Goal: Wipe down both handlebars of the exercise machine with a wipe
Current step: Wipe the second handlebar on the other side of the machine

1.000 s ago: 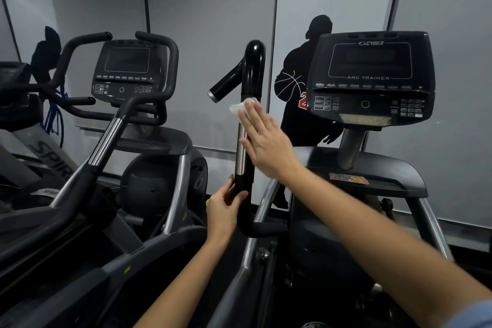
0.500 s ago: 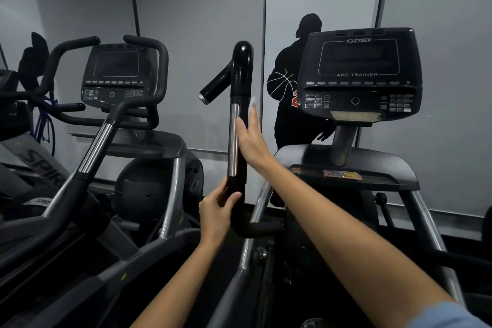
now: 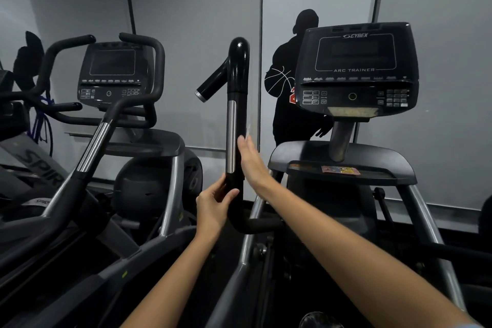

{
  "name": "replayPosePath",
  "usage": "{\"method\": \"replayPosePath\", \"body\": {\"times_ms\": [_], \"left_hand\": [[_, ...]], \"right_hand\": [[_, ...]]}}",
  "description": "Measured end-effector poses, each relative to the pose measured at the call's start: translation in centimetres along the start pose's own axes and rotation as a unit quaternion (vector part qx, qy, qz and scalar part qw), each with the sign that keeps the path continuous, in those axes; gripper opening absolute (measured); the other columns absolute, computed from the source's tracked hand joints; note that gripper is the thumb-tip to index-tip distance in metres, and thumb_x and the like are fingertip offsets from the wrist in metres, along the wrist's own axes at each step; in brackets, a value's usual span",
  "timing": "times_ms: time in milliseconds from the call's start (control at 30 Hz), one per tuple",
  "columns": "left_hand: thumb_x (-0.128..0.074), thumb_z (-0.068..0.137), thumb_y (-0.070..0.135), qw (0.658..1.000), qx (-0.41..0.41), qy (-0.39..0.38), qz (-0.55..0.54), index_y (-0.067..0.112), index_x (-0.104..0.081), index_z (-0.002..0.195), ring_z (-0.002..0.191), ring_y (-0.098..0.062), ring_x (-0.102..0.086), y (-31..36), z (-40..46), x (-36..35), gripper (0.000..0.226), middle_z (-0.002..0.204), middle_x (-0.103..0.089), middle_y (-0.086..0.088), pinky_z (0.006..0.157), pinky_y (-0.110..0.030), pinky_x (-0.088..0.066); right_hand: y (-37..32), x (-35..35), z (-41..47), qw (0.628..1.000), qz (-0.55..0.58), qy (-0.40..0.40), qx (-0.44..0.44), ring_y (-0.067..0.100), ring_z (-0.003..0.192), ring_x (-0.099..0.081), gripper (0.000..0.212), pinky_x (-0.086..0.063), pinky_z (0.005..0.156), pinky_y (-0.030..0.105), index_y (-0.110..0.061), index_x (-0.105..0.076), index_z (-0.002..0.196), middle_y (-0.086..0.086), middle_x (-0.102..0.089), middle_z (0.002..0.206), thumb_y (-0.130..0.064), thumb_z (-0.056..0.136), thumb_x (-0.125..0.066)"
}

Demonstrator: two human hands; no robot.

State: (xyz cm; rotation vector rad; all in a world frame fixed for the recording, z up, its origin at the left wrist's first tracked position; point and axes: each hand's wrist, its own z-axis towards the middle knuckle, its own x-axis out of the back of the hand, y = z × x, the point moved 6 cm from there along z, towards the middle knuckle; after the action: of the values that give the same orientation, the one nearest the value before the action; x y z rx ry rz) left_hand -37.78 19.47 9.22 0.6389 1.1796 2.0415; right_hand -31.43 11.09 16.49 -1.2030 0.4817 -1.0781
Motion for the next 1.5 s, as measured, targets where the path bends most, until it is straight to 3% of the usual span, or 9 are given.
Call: {"method": "replayPosePath", "body": {"times_ms": [100, 200, 300, 400, 533, 700, 1033, 1400, 1500], "left_hand": [[-0.060, 0.088, 0.020, 1.000, -0.003, -0.015, -0.014, 0.010, -0.055, 0.125, 0.110, -0.013, -0.060, 0.4, -0.1, 0.3, 0.038, 0.116, -0.064, -0.003, 0.097, -0.032, -0.047], [-0.050, 0.092, 0.034, 0.999, 0.002, -0.013, -0.047, 0.030, -0.070, 0.099, 0.096, -0.013, -0.067, 0.8, -0.1, 0.5, 0.021, 0.094, -0.073, 0.005, 0.090, -0.039, -0.051], [-0.049, 0.095, 0.029, 0.999, 0.012, 0.009, -0.042, 0.045, -0.071, 0.077, 0.089, -0.014, -0.066, 1.2, 0.4, 1.0, 0.032, 0.081, -0.072, 0.008, 0.089, -0.046, -0.051], [-0.051, 0.094, 0.024, 0.999, 0.001, 0.014, -0.037, 0.033, -0.070, 0.099, 0.097, -0.022, -0.063, 2.5, 1.5, 1.4, 0.022, 0.097, -0.069, -0.007, 0.092, -0.050, -0.049], [-0.058, 0.090, 0.017, 1.000, -0.031, 0.000, -0.005, 0.003, -0.051, 0.129, 0.116, -0.016, -0.054, 4.9, 3.3, 1.2, 0.041, 0.126, -0.059, -0.012, 0.100, -0.031, -0.044], [-0.065, 0.084, 0.010, 0.999, -0.051, -0.015, 0.011, 0.003, -0.050, 0.128, 0.106, -0.007, -0.055, 6.6, 4.2, 0.1, 0.047, 0.122, -0.060, -0.011, 0.092, -0.023, -0.046], [-0.067, 0.082, 0.010, 0.999, -0.048, -0.005, 0.022, 0.004, -0.053, 0.126, 0.113, -0.017, -0.057, 6.3, 4.6, 0.3, 0.046, 0.121, -0.061, -0.012, 0.096, -0.030, -0.047], [-0.068, 0.081, 0.010, 0.999, -0.049, 0.000, 0.010, 0.005, -0.055, 0.125, 0.109, -0.013, -0.059, 5.9, 4.7, 0.4, 0.045, 0.120, -0.062, -0.010, 0.097, -0.034, -0.048], [-0.067, 0.082, 0.009, 0.999, -0.049, 0.000, 0.010, 0.005, -0.054, 0.125, 0.109, -0.012, -0.059, 6.0, 4.6, 0.3, 0.045, 0.121, -0.062, -0.010, 0.095, -0.029, -0.048]], "right_hand": [[3.0, -0.9, -2.4, 0.999, 0.009, -0.030, -0.034, 0.012, 0.144, -0.005, 0.061, -0.006, 0.114, 0.029, -0.015, -0.004, 0.149, 0.001, -0.005, 0.158, -0.048, 0.099, -0.019], [2.9, -0.8, -2.2, 0.997, 0.024, -0.051, -0.058, 0.013, 0.144, -0.010, 0.063, -0.008, 0.113, 0.028, -0.015, -0.011, 0.149, 0.000, -0.012, 0.156, -0.051, 0.098, -0.015], [1.5, -0.6, -1.5, 0.998, 0.026, -0.046, -0.035, 0.013, 0.145, -0.003, 0.062, -0.004, 0.115, 0.032, -0.020, -0.001, 0.150, -0.001, -0.002, 0.157, -0.053, 0.098, -0.011], [2.6, -1.5, -2.8, 1.000, 0.013, -0.027, -0.003, 0.011, 0.144, 0.004, 0.060, -0.002, 0.114, 0.032, -0.027, 0.014, 0.147, -0.004, 0.010, 0.157, -0.048, 0.099, -0.016], [5.1, -3.3, -5.3, 0.999, -0.021, -0.039, 0.004, 0.003, 0.138, 0.018, 0.067, 0.004, 0.110, 0.029, -0.032, 0.028, 0.140, -0.009, 0.027, 0.152, -0.045, 0.100, -0.024], [4.1, -3.2, -5.0, 0.995, -0.093, -0.018, 0.031, -0.001, 0.131, 0.028, 0.067, 0.010, 0.109, 0.025, -0.025, 0.027, 0.142, -0.006, 0.035, 0.148, -0.042, 0.100, -0.023], [7.4, -4.5, -7.4, 0.947, -0.301, -0.010, 0.115, 0.005, 0.136, 0.031, 0.074, -0.009, 0.116, 0.025, -0.022, 0.031, 0.140, -0.006, 0.042, 0.145, -0.041, 0.099, -0.027], [8.9, -4.5, -7.3, 0.810, -0.545, 0.039, 0.211, 0.029, 0.145, 0.000, 0.067, -0.015, 0.117, 0.041, 0.000, -0.007, 0.147, 0.019, -0.001, 0.156, -0.037, 0.095, -0.027], [10.5, -4.5, -8.5, 0.833, -0.511, 0.003, 0.211, 0.024, 0.144, 0.011, 0.068, -0.013, 0.118, 0.039, -0.003, 0.003, 0.148, 0.014, 0.013, 0.155, -0.033, 0.096, -0.030]]}}
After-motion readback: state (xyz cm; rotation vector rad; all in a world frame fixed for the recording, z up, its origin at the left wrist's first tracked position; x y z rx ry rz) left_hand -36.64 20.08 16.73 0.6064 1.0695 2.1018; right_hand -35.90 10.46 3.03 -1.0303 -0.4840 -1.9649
